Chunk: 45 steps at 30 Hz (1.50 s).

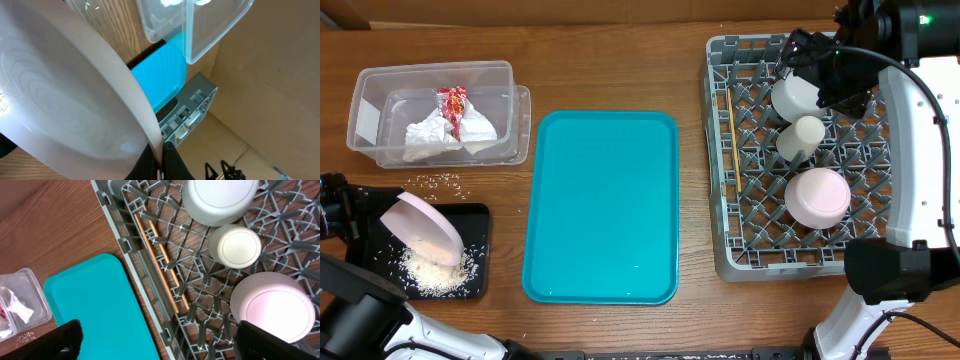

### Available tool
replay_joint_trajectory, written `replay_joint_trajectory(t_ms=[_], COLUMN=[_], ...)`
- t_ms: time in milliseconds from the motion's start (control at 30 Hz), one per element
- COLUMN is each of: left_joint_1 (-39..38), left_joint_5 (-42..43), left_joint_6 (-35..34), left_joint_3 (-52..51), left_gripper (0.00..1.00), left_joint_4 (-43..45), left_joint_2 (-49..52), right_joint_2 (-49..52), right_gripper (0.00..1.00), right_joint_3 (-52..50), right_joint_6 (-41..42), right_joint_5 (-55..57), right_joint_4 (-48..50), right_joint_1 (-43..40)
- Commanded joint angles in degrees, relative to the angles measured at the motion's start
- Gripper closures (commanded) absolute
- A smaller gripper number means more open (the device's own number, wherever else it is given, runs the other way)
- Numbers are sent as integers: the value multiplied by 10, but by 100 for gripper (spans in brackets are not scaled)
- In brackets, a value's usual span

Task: Sort waste into correct bins and load items into the dishwasher
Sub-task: 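Tilt the plate with the left gripper to dump rice onto the black tray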

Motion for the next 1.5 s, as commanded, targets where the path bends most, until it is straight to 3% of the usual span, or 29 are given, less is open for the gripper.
replay_joint_trajectory(t_ms=[0,400,567,800,1000,1033,1067,1167,1233,1467], left_joint_1=[2,2,1,-1,-1,0,2,3,3,3], left_joint_5=[-12,-30,-75,-27,95,103,81,138,126,158], left_joint_6=[-13,-23,-75,-46,36,31,-44,-5,-28,3], left_joint_3=[14,14,14,14,14,14,14,14,14,14], left_gripper=[96,96,96,96,96,96,96,96,96,96], left_joint_4=[-2,-2,17,21,30,50,73,71,75,39], left_joint_2=[-7,-7,-7,-7,-7,-7,-7,-7,-7,-7], right_joint_2=[-5,-5,-5,-5,-5,-5,-5,-5,-5,-5], right_gripper=[0,0,0,0,0,0,0,0,0,0], right_joint_3=[8,8,8,8,8,8,8,8,8,8], right_joint_6=[3,3,3,2,3,3,3,3,3,3], right_joint_5=[-3,-3,-3,-3,-3,-3,-3,-3,-3,-3], right_joint_4=[3,3,3,3,3,3,3,3,3,3], right_joint_1=[-2,-2,-2,-2,-2,-2,-2,-2,-2,-2])
